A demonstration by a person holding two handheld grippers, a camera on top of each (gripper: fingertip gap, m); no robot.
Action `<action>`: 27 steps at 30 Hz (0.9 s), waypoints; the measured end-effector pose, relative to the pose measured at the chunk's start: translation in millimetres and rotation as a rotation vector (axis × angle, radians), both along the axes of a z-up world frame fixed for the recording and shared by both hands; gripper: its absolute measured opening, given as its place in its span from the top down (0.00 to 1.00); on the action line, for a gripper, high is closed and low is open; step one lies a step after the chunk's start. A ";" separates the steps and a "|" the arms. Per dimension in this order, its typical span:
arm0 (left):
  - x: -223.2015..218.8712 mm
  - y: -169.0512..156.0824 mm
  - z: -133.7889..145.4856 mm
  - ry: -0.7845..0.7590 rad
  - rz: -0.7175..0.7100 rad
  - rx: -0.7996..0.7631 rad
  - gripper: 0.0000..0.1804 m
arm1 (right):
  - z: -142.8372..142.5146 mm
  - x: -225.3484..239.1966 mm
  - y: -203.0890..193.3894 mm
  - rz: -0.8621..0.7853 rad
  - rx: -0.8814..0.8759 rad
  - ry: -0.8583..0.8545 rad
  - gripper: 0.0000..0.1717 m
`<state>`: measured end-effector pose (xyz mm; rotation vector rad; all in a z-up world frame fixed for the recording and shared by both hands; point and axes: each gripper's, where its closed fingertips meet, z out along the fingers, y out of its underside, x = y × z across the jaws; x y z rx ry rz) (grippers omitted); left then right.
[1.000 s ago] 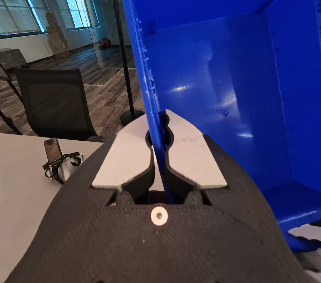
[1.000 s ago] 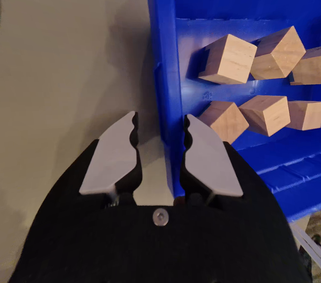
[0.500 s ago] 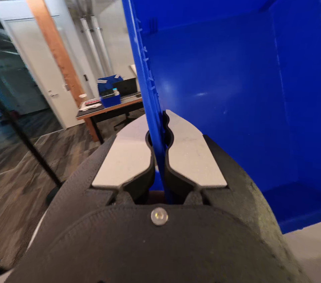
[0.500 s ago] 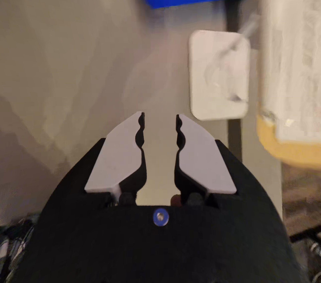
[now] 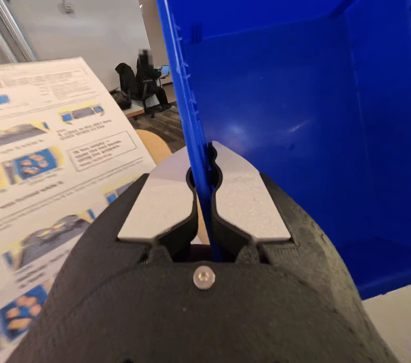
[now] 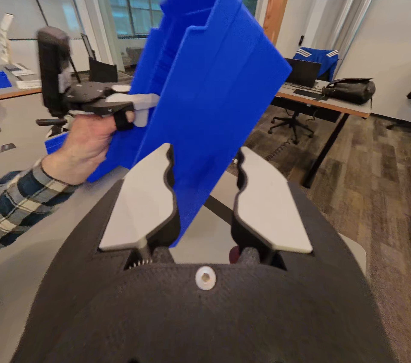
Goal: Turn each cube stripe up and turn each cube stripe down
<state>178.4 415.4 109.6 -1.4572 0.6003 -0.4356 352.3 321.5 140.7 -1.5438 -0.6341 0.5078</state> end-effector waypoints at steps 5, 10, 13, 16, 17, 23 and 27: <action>36.8 29.2 -31.1 -0.075 0.011 -0.094 0.97 | -8.6 35.5 12.7 -0.021 -0.052 0.071 0.61; 74.0 45.8 -71.5 -0.051 0.022 -0.170 0.97 | -59.6 40.9 33.1 -0.017 -0.250 -0.049 0.64; 92.6 54.2 -102.4 -0.050 0.034 -0.239 0.95 | -101.0 64.4 61.6 -0.146 -0.379 -0.152 0.75; 105.4 57.0 -135.7 -0.007 0.032 -0.302 0.92 | -143.3 84.3 79.4 -0.172 -0.508 -0.220 0.82; 110.3 55.5 -146.7 -0.006 0.014 -0.342 0.90 | -157.4 90.6 84.9 -0.184 -0.546 -0.252 0.84; 113.5 45.1 -193.2 -0.083 -0.040 -0.542 0.83 | -221.8 102.6 109.0 -0.206 -0.715 -0.366 0.90; 109.4 32.9 -221.5 -0.128 -0.078 -0.655 0.79 | -246.8 101.4 122.2 -0.222 -0.773 -0.389 0.92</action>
